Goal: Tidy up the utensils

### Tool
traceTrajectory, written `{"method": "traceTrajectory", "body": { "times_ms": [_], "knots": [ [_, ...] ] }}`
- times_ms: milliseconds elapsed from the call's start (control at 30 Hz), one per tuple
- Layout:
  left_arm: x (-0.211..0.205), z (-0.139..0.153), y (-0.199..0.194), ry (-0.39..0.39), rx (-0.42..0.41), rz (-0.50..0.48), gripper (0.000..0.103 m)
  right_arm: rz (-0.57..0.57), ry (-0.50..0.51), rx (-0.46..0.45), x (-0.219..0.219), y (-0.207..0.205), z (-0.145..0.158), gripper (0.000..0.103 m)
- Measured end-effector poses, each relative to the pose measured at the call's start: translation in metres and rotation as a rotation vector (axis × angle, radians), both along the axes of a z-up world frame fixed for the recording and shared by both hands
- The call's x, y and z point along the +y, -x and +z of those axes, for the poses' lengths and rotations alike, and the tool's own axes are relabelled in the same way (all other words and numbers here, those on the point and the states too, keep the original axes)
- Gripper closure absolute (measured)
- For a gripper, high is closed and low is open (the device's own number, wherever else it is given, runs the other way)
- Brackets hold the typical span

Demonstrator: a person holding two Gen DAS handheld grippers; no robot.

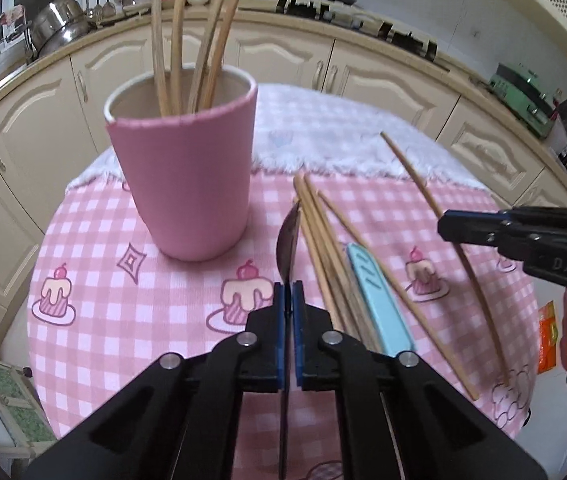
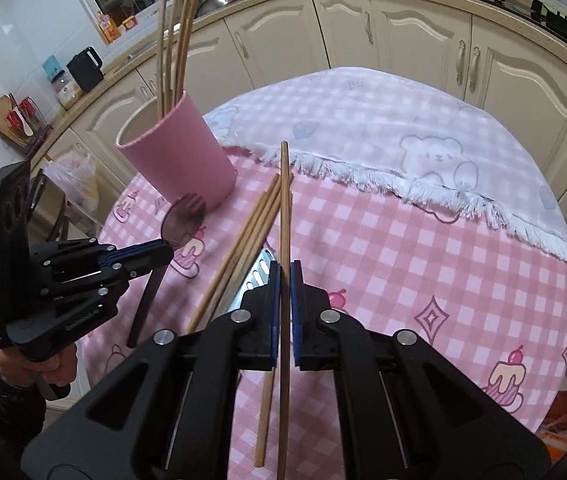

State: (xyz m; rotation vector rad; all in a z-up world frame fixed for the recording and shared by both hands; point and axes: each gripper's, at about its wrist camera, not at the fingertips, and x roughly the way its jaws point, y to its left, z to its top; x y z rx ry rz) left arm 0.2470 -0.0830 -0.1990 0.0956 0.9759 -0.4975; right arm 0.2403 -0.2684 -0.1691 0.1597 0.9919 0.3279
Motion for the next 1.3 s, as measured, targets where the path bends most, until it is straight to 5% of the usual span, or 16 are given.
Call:
{"method": "traceTrajectory", "body": {
  "times_ms": [333,667,933,1300],
  "knots": [
    [0.010,0.013,0.006,0.068,-0.043,-0.003,0.100,-0.005,-0.062,-0.063,-0.003,0.006,0.015,0.098],
    [0.047,0.097,0.025,0.281,-0.331,0.055,0.100,-0.032,-0.223,-0.385,0.000,0.008,0.094,0.098],
    [0.078,0.156,-0.010,0.430,-0.561,0.184,0.100,-0.077,-0.292,-0.623,0.035,-0.031,0.147,0.098],
    [0.066,0.160,-0.053,0.466,-0.645,0.197,0.100,-0.115,-0.271,-0.723,0.068,-0.088,0.151,0.098]
  ]
}}
